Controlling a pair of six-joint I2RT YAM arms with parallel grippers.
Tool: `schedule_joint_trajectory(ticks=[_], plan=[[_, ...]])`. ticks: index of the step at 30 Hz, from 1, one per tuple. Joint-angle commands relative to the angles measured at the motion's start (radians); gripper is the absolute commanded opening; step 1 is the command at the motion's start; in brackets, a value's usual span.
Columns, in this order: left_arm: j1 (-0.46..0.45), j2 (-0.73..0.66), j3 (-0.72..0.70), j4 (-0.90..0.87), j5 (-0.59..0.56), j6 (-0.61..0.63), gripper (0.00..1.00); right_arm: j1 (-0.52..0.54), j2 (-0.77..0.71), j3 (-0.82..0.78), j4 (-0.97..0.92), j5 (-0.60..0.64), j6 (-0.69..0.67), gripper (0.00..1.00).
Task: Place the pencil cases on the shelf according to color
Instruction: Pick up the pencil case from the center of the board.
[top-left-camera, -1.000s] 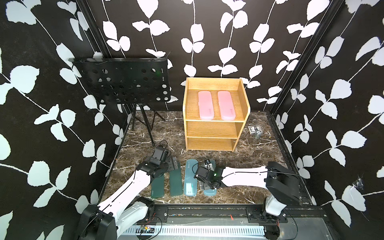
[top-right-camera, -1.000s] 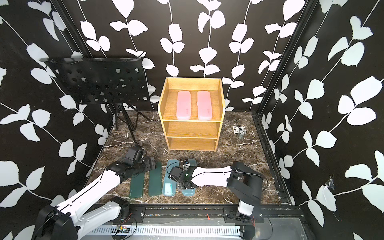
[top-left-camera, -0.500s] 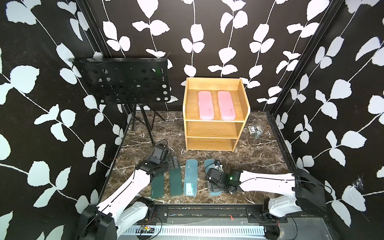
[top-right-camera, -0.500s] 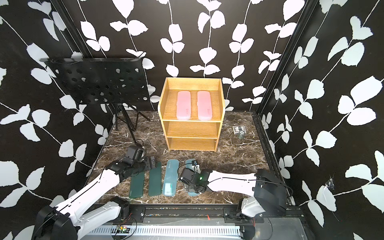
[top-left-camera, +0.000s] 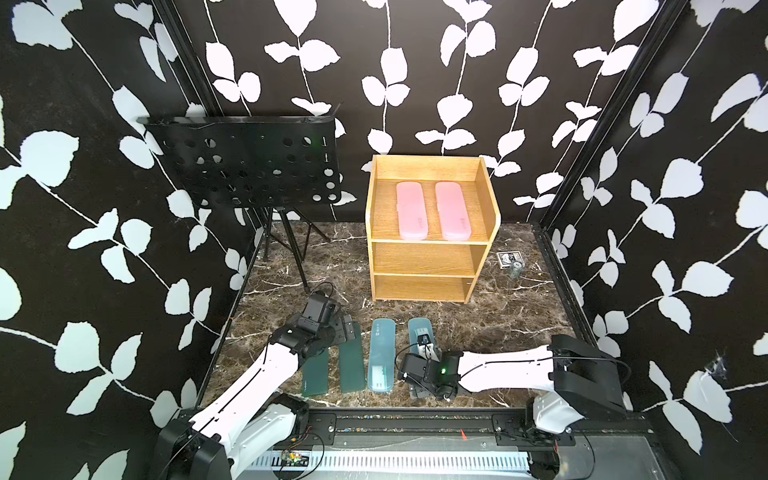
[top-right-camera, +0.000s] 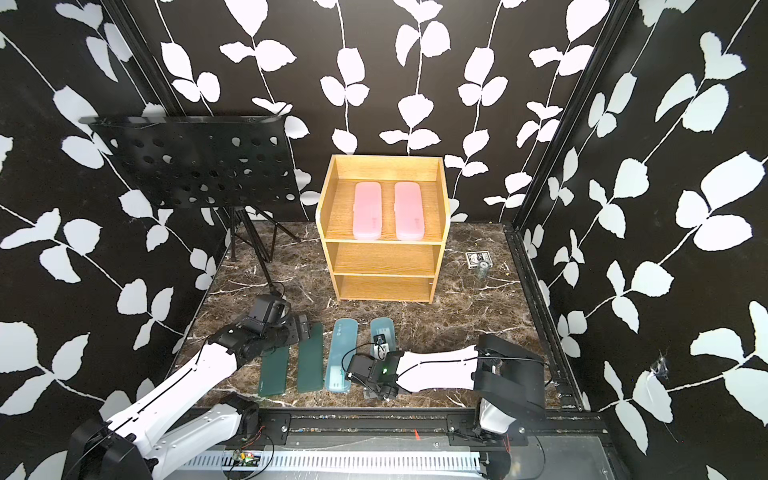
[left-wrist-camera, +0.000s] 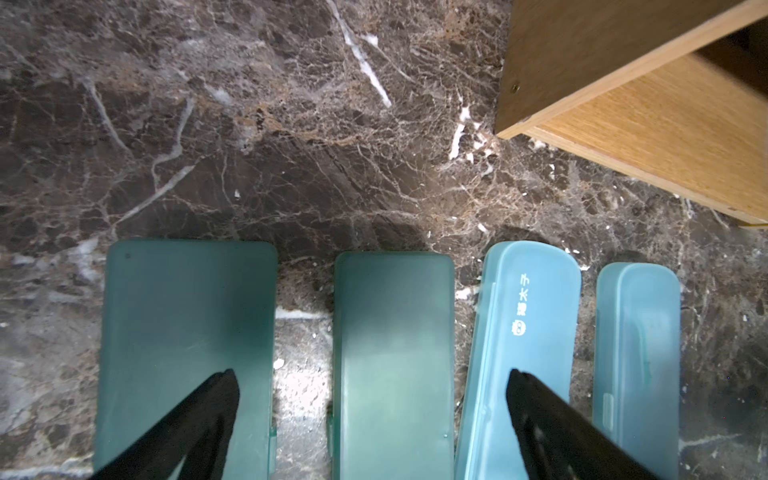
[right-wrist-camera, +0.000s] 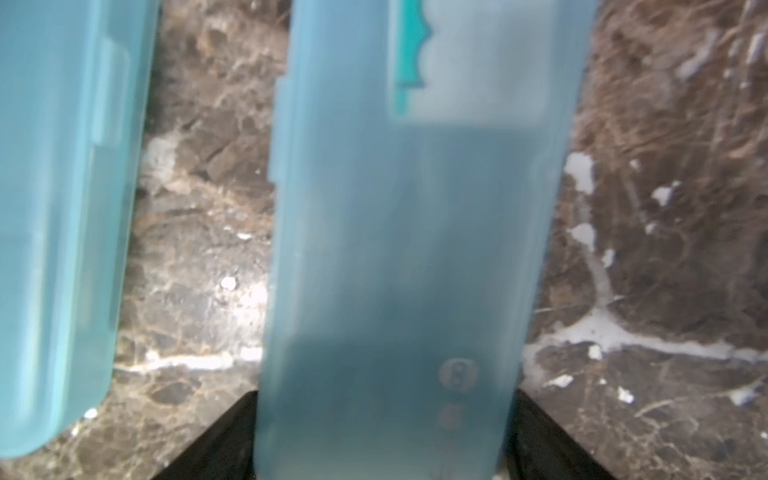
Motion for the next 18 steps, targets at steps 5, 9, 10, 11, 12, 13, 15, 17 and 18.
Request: schedule_joint_trajectory(ticks=[5, 9, 10, 11, 12, 13, 15, 17, 18], plan=[[-0.005, -0.025, -0.015, -0.026, -0.025, -0.009, 0.99, 0.025, -0.168, -0.103, -0.086, 0.114, 0.030, 0.57], [-0.007, -0.039, -0.012, -0.024, -0.022, -0.021, 0.99, 0.031, -0.359, -0.076, -0.182, 0.194, -0.032, 0.56], [-0.007, -0.042, -0.009, -0.023, -0.026, -0.021, 0.99, 0.031, -0.399, -0.068, -0.202, 0.215, -0.042, 0.55], [-0.007, -0.041, -0.008, -0.020, -0.031, -0.020, 0.99, 0.031, -0.442, -0.059, -0.218, 0.233, -0.059, 0.56], [-0.007, -0.041, -0.008, -0.020, -0.035, -0.022, 0.99, 0.031, -0.481, -0.049, -0.233, 0.244, -0.076, 0.56], [-0.007, -0.040, -0.006, -0.018, -0.036, -0.025, 0.99, 0.030, -0.507, -0.034, -0.250, 0.252, -0.089, 0.56], [-0.006, -0.036, -0.005, -0.010, -0.026, -0.030, 0.99, 0.029, -0.552, 0.002, -0.282, 0.287, -0.114, 0.56], [-0.007, -0.030, -0.008, 0.000, -0.018, -0.031, 0.99, 0.016, -0.567, 0.040, -0.293, 0.306, -0.157, 0.57], [-0.007, -0.028, -0.012, 0.009, -0.017, -0.031, 0.99, 0.000, -0.566, 0.061, -0.295, 0.306, -0.182, 0.57]])
